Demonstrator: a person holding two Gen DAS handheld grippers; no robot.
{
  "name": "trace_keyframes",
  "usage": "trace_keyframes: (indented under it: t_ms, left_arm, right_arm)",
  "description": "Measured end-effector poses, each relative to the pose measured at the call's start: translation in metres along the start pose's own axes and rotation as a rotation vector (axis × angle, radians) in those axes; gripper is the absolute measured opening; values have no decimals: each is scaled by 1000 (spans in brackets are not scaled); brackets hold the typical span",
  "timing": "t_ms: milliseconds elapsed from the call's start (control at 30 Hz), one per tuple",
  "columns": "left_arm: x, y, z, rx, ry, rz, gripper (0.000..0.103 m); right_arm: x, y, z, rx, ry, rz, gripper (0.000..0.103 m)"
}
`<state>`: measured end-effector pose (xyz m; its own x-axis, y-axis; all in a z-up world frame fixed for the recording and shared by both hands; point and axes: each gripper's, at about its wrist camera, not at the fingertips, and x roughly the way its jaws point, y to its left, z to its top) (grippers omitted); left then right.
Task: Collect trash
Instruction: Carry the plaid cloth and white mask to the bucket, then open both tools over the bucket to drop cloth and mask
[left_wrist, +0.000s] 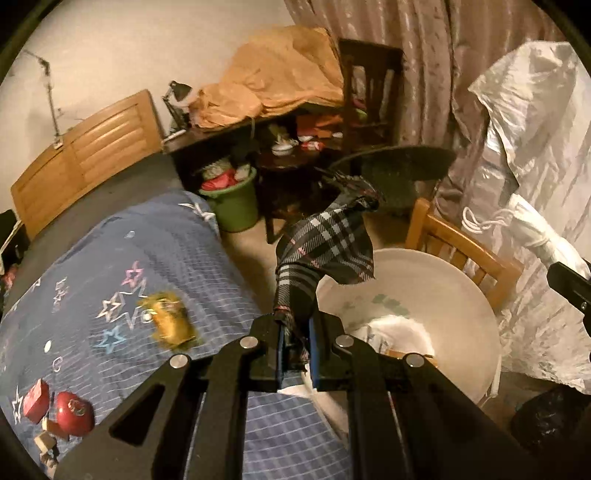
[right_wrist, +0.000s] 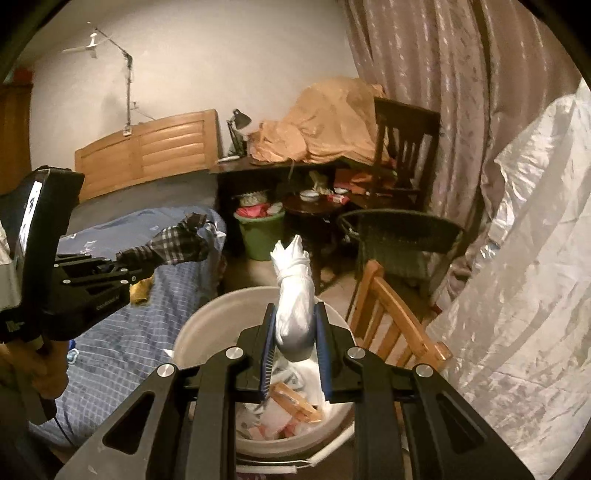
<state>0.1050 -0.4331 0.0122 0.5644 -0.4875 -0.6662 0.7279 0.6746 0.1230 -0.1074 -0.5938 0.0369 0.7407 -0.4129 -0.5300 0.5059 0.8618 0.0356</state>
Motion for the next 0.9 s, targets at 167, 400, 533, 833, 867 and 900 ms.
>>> trace_keyframes:
  t_ms: [167, 400, 533, 833, 867, 900]
  left_arm:
    - [20, -18, 1, 29, 44, -27, 8]
    - [40, -33, -3, 48, 86, -33, 8]
    - [45, -33, -5, 50, 96, -28, 8]
    - [53, -32, -7, 43, 110, -26, 8]
    - [53, -32, -7, 43, 111, -27, 8]
    - [54, -32, -7, 43, 112, -28, 8]
  right_arm:
    - [24, -18, -8, 41, 53, 2, 22]
    - [45, -29, -23, 72, 94, 7, 22]
    - [49, -28, -26, 74, 99, 13, 22]
    - [58, -17, -25, 61, 94, 37, 21]
    - [59, -17, -24, 60, 91, 36, 21]
    - [59, -16, -23, 60, 89, 36, 21]
